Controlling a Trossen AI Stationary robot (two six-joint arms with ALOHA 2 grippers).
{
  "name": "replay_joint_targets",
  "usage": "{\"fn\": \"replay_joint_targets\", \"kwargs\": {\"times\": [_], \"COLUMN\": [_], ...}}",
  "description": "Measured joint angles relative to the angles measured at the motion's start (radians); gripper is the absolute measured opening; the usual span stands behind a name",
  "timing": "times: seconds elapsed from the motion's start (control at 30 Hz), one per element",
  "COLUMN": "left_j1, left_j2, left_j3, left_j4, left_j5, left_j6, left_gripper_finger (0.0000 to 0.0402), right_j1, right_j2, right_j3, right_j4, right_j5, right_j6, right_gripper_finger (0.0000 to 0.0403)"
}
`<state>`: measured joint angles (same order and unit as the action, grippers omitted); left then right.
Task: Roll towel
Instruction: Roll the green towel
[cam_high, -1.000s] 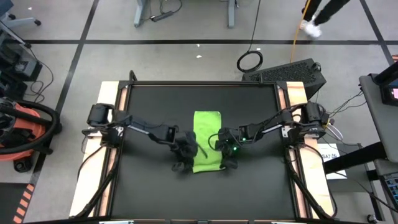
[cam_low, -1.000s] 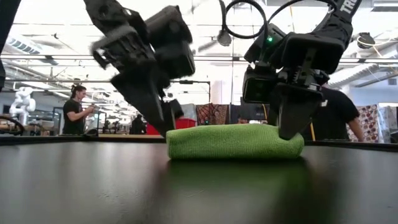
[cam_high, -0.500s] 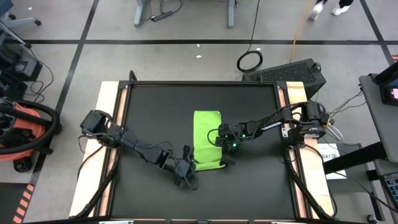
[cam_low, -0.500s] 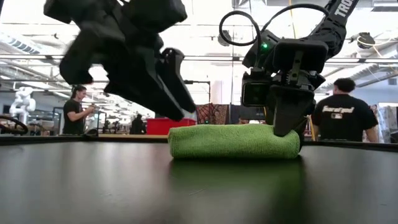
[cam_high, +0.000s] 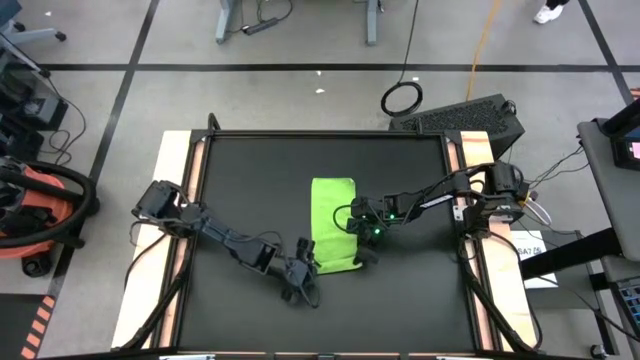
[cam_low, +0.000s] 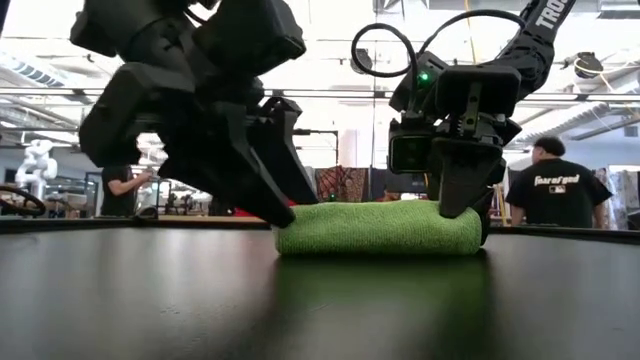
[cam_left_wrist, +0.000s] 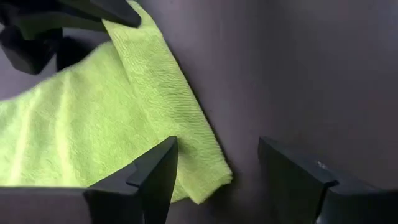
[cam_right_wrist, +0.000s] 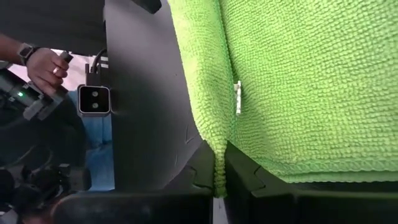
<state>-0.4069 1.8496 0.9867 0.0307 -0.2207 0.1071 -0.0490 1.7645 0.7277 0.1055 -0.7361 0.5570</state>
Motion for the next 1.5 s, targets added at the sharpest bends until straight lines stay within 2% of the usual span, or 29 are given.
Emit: {"fn": "replay_joint_targets", "kwargs": {"times": [0.1,0.27,0.47,0.6,0.8,0.97,1.17,1.27,1.37,1.5], "left_j1": [0.01,0.038,0.062,0.098,0.144,0.172,0.206,0.229,0.25,0.277], "left_j2": [0.014,0.055,0.059,0.06,0.061,0.061,0.061,0.061,0.062,0.064], "left_j3": [0.0,0.001,0.001,0.002,0.002,0.001,0.001,0.001,0.0,-0.001], "left_j4": [-0.005,0.002,0.005,-0.007,-0.011,-0.011,-0.009,-0.008,-0.001,0.01], "left_j5": [0.004,0.072,0.081,0.09,0.108,0.194,0.283,0.342,0.413,0.496], "left_j6": [0.008,0.003,-0.002,-0.052,-0.097,-0.102,-0.157,-0.181,-0.213,-0.259], "left_gripper_finger": [0.023,0.023,0.022,0.0176,0.0079,0.0014,0.0015,0.0015,0.0014,0.0014], "right_j1": [0.0,0.0,0.0,0.0,0.0,0.0,0.004,0.024,0.061,0.146], "right_j2": [0.0,0.0,0.0,0.0,-0.003,-0.03,-0.124,-0.186,-0.242,-0.296], "right_j3": [0.0,0.0,-0.001,-0.001,-0.002,-0.005,-0.005,-0.004,-0.004,-0.002], "right_j4": [0.0,0.0,0.0,0.0,0.0,0.004,-0.026,-0.103,-0.182,-0.231], "right_j5": [-0.001,-0.003,-0.016,-0.024,-0.031,-0.018,0.077,0.179,0.28,0.414], "right_j6": [0.0,0.007,0.014,0.015,0.004,-0.044,-0.153,-0.222,-0.315,-0.42], "right_gripper_finger": [0.0004,0.0004,0.0004,0.0004,0.0015,0.0067,0.0186,0.0231,0.0245,0.0237]}}
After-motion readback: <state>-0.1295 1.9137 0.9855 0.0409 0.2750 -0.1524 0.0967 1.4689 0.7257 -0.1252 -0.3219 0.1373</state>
